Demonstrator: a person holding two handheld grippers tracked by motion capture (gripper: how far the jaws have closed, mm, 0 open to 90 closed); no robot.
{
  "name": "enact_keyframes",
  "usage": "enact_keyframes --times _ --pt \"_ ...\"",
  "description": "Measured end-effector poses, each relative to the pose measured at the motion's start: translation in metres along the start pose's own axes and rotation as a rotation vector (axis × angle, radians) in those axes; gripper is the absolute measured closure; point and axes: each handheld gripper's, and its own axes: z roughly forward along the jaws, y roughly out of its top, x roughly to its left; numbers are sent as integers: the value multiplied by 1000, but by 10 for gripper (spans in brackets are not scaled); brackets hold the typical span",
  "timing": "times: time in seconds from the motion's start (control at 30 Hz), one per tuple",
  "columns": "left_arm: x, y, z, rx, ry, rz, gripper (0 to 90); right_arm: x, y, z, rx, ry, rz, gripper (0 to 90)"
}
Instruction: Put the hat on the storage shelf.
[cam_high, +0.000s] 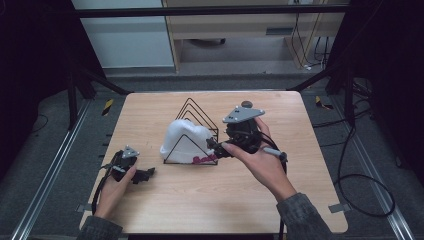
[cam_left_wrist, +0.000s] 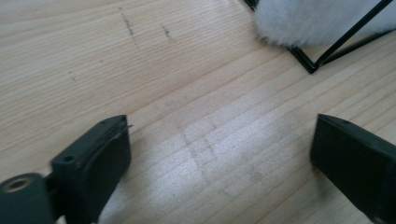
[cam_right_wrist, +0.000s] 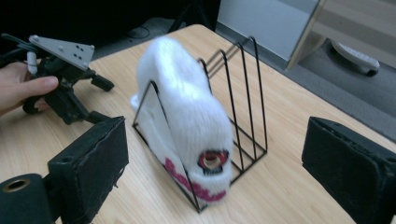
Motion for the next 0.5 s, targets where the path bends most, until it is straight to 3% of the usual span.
enact_keyframes --times 0.5 --pt "2 -4 2 -34 -14 6 0 -19 -66 -26 31 -60 52 101"
